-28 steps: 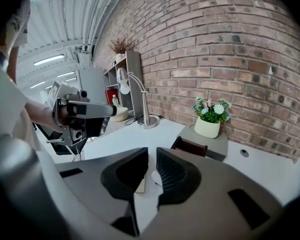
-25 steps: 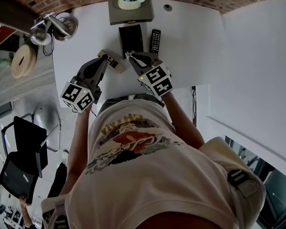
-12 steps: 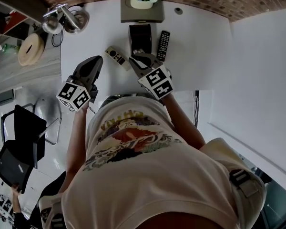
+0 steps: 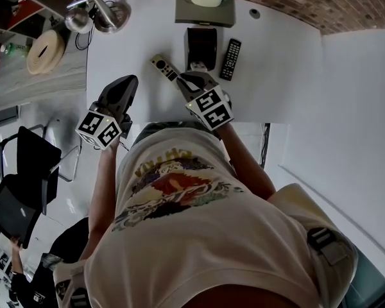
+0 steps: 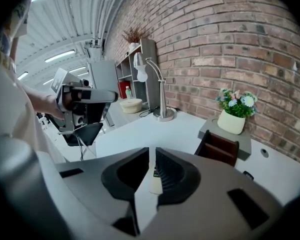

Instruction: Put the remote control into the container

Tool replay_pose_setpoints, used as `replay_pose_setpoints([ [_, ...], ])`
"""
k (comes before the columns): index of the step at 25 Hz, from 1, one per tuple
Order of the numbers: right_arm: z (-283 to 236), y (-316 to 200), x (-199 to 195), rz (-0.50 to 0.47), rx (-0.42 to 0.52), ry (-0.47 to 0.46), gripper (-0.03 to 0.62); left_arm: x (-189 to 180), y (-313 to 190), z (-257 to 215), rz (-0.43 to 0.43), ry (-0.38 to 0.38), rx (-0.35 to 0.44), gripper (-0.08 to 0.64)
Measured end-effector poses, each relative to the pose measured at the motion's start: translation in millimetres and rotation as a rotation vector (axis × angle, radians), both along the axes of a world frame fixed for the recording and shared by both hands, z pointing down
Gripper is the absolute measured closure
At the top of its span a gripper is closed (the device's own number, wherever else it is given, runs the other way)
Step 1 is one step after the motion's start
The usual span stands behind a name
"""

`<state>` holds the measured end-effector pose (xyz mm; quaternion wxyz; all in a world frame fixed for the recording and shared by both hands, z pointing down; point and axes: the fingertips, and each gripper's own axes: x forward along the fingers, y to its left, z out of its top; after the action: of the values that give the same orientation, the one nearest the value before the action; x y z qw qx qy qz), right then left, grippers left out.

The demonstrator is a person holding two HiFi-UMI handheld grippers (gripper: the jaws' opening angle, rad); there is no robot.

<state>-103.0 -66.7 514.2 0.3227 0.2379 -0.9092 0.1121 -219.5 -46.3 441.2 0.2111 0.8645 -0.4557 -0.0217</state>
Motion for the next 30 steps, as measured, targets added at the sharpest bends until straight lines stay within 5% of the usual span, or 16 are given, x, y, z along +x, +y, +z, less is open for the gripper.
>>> replay_pose_setpoints([
  [12,61,12,-20,-0.039,-0.142,0.076,0.541,-31,15,27,-0.061,0.003,-0.095,0.554],
  [16,87,8,-19,-0.02,-0.162,0.133,0.5,-42,21,36,-0.079,0.003,-0.126,0.554],
  [22,127,-3,-16,0.044,-0.216,0.213,0.356,-51,27,48,-0.085,0.01,-0.18,0.554],
  [30,159,-13,-27,0.021,-0.201,0.307,0.341,-54,37,53,-0.098,0.012,-0.213,0.554],
])
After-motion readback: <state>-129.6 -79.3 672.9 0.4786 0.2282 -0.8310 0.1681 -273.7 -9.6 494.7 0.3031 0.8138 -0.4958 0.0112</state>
